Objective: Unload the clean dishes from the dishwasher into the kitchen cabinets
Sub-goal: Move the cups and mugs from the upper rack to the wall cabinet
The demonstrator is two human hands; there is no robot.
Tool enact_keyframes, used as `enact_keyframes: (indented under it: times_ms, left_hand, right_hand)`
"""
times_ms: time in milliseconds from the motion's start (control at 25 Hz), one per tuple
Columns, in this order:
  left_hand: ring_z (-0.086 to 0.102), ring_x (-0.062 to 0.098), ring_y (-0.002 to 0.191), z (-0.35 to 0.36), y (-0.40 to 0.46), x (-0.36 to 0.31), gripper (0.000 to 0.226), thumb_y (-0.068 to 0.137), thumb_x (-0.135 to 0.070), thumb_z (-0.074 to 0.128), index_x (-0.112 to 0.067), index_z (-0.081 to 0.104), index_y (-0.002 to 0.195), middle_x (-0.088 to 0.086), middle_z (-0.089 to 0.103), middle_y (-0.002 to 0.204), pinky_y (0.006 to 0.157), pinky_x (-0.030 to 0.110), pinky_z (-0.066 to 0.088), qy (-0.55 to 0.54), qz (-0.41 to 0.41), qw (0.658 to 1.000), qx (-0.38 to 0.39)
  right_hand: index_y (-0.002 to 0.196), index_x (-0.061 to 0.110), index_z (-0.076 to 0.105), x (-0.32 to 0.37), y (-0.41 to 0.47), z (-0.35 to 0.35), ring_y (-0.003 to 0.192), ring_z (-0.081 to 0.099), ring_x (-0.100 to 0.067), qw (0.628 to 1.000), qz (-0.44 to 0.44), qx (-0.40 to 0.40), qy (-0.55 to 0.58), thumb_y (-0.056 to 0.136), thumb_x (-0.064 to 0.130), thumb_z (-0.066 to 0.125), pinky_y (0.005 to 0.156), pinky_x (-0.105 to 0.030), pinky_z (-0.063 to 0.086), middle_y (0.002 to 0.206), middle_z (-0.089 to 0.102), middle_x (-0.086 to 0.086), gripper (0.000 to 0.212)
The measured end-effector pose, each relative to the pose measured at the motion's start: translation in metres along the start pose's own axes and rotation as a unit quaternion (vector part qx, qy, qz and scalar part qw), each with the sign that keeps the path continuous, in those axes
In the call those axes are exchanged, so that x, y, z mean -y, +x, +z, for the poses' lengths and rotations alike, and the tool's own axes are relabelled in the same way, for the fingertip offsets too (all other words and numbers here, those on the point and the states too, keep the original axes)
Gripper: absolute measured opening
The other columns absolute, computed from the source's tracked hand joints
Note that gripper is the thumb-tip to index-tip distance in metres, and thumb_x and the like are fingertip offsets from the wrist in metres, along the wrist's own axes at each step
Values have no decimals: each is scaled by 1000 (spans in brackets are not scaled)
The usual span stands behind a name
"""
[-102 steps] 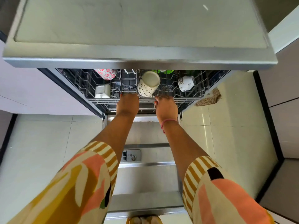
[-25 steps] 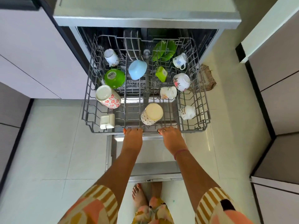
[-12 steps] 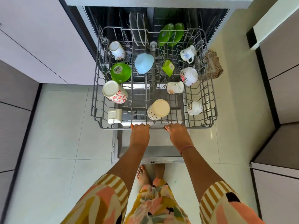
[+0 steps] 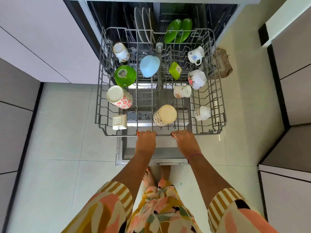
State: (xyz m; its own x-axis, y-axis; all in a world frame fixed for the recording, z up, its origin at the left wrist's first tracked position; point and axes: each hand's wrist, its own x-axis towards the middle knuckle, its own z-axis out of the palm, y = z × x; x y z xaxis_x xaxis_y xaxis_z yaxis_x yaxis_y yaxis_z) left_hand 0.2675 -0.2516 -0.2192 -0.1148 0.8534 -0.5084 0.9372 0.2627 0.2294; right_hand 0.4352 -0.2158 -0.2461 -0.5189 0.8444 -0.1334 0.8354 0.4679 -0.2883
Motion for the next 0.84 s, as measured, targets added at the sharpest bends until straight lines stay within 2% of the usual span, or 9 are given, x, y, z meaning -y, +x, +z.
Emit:
enact_keyframes:
  times_ms: [160,440,560,640,720,760,800,840]
  left_hand:
    - [53,22,116,6,-7,4,38,96,-8,48,-13,52,133,7,61,123,102,29,37,6,10,1000,0]
    - [50,22,120,2,-8,0,39,96,-7,48,-12,51,135,8,59,128,102,29,38,-4,9,1000,5]
    - [51,23,119,-1,-10,1,40,96,-7,47,-12,52,135,8,59,128,103,31,40,-3,19,1000,5]
    - [54,23,115,-3,-10,0,36,97,-15,44,-13,53,132,7,61,124,101,33,43,-3,24,1000,9]
    - [58,23,111,-9,-9,0,40,98,-32,41,-13,55,130,6,63,122,95,34,48,-40,12,999,1]
    - [59,23,109,-14,-6,-1,44,96,-38,41,-13,55,130,6,63,121,91,35,50,-67,5,998,-12]
    - [60,23,107,-22,-1,-1,46,95,-42,42,-12,56,128,7,64,120,88,35,52,-85,5,996,-34]
    - [59,23,105,-31,7,-3,47,95,-44,42,-10,56,125,8,63,119,86,36,53,-95,8,994,-60]
  right_hand:
    - [97,9,74,3,-11,6,76,70,-24,1000,0,-3,-6,57,-9,82,72,-38,56,87,75,-5,44]
    - [109,10,71,2,-11,4,91,68,-25,999,19,27,-12,71,-4,76,85,-39,52,100,74,-5,40]
    - [119,11,65,5,-8,-1,106,63,-24,996,41,73,17,89,12,64,96,-38,46,114,69,-5,30]
    - [124,13,62,6,-7,-10,114,57,-21,987,88,88,101,96,29,54,100,-33,42,122,64,-4,33]
    - [126,12,59,7,-5,-24,118,54,-19,956,178,60,223,95,37,53,99,-28,41,126,60,-4,40]
    - [127,11,57,6,-2,-30,119,52,-20,931,237,15,279,95,37,53,97,-26,41,127,58,-6,41]
    - [128,10,56,4,3,-37,120,52,-21,892,308,-44,329,95,35,55,94,-26,42,128,57,-8,42]
    - [129,9,54,1,11,-45,119,53,-23,837,384,-106,375,94,31,57,91,-26,44,127,56,-10,42]
